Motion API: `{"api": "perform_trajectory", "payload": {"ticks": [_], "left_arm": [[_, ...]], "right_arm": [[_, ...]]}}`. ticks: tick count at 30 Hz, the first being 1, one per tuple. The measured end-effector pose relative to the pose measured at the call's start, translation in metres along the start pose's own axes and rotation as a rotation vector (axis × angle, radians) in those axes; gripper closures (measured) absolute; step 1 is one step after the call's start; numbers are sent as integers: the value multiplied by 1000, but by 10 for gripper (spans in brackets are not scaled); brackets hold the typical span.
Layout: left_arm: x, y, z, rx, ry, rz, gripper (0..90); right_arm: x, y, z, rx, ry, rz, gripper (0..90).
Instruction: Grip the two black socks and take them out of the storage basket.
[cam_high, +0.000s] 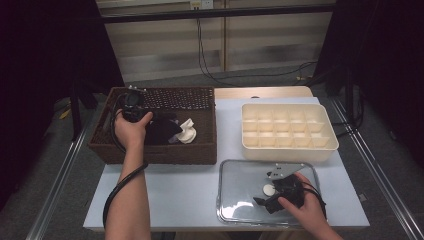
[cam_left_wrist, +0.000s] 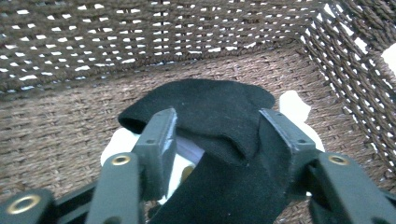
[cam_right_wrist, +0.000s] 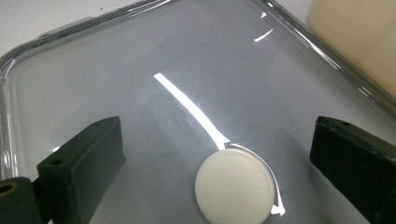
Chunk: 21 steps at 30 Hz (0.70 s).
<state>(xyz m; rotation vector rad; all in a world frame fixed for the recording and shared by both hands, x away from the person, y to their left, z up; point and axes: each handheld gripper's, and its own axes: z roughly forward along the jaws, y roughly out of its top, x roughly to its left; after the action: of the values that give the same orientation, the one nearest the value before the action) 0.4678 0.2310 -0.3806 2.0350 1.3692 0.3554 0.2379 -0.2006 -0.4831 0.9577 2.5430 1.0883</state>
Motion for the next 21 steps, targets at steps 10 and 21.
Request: {"api": "perform_trajectory", "payload": {"ticks": [10, 21], "left_arm": [[-1, 6, -2, 29, 5, -8, 825], [-2, 24, -15, 23, -4, -29, 845]], "right_arm": [[0, 0, 0, -2, 3, -1, 25], [0, 0, 0, -1, 2, -2, 25]]}}
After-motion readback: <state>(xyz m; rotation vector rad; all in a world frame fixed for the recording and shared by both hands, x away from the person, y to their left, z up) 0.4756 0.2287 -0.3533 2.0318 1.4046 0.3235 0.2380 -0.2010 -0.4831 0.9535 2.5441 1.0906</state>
